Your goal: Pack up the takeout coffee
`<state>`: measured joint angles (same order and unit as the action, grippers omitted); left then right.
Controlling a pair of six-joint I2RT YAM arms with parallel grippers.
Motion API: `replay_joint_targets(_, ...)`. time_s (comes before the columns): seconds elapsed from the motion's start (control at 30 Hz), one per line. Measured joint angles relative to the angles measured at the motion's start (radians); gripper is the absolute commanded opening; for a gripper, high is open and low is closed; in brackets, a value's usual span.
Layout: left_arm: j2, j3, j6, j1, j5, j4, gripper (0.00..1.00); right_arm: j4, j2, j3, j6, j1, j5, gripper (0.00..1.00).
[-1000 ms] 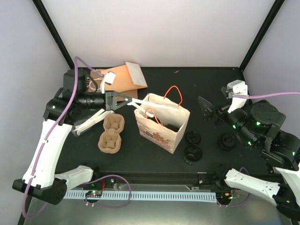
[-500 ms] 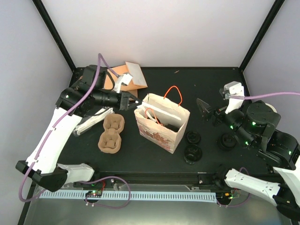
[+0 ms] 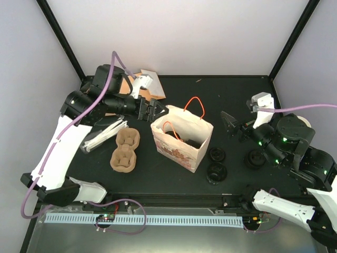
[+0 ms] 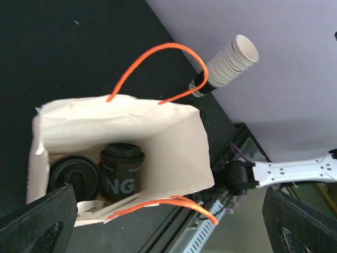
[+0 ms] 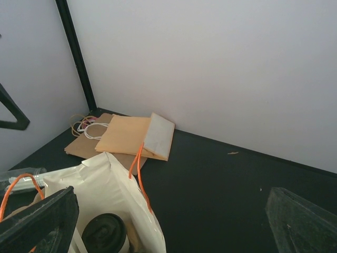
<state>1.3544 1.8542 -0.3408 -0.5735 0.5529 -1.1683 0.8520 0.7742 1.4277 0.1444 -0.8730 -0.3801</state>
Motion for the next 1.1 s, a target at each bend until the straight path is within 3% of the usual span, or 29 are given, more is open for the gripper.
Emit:
replay_joint_targets(0.17, -0.031, 0.083, 0.008, 0.013, -0.136, -0.085, 0.99, -0.008, 0.000, -0.006, 0.000, 0.000, 0.001, 1.00)
replay_joint_targets(0.33, -0.117, 0.076, 0.007, 0.113, -0.327, -0.167, 0.99, -0.015, 0.000, -0.027, 0.000, 0.000, 0.010, 1.00)
replay_joint_targets(0.6, -0.268, -0.240, 0.013, 0.292, -0.647, -0.210, 0.99, -0.022, -0.003, -0.055, 0.000, 0.000, 0.039, 1.00)
replay_joint_targets(0.87, -0.226, -0.553, -0.021, 0.444, -0.684, -0.074, 0.99, -0.022, -0.020, -0.068, 0.001, 0.000, 0.092, 1.00)
replay_joint_targets(1.1, -0.187, -0.660, -0.056, 0.504, -0.699, 0.026, 0.99, -0.003, -0.020, -0.092, 0.015, 0.000, 0.119, 1.00)
